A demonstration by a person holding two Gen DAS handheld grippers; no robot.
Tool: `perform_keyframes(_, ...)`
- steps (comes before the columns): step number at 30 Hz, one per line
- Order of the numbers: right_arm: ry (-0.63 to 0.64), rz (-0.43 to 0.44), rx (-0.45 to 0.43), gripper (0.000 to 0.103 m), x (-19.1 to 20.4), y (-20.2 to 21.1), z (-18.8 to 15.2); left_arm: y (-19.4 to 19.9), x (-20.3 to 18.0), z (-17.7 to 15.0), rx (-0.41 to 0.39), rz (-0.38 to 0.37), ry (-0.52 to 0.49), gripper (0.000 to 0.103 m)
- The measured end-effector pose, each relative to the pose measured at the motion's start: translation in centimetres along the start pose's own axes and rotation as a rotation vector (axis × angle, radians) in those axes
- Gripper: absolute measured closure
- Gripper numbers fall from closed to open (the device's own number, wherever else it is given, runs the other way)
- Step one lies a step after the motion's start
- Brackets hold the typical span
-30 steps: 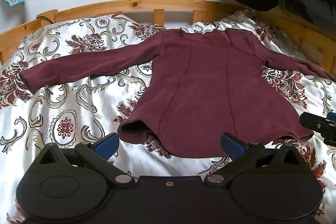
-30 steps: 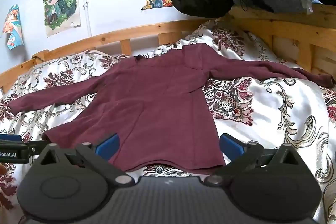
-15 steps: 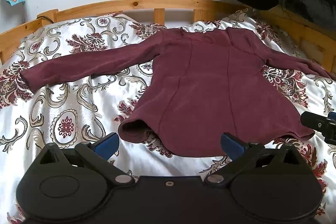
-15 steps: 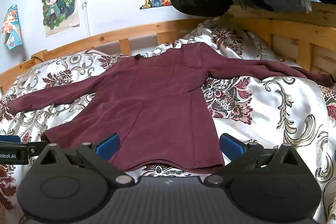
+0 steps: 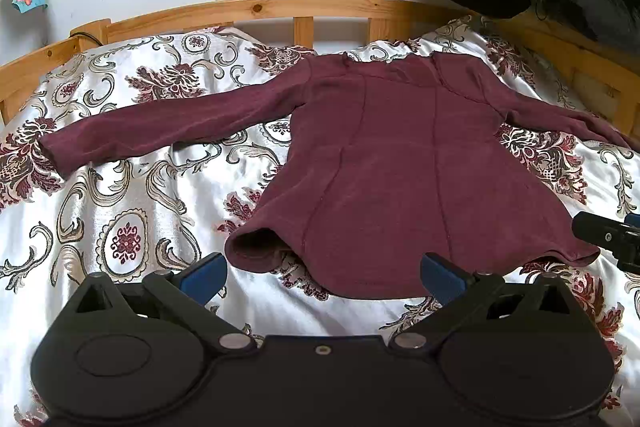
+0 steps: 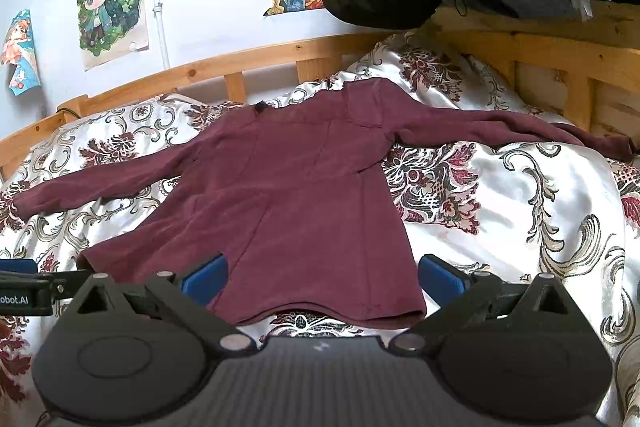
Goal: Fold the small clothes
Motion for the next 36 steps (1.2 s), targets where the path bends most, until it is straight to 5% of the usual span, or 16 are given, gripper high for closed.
perform_keyframes(36, -0.022, -0.003, 0.014, 0.000, 0.07, -0.15, 0.16, 0.11, -0.06, -0.03, 0.004, 0.000, -0.006, 0.001)
Point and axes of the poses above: each gripper's, at about its wrist camera, not at the fingertips, and y roughly against the way its jaws point, x to its left, z to its top, the point moved 4 cm from there along -y, roughly the way its jaws point, and after that the axes turned 1 degree about -x, right-handed, at the moved point
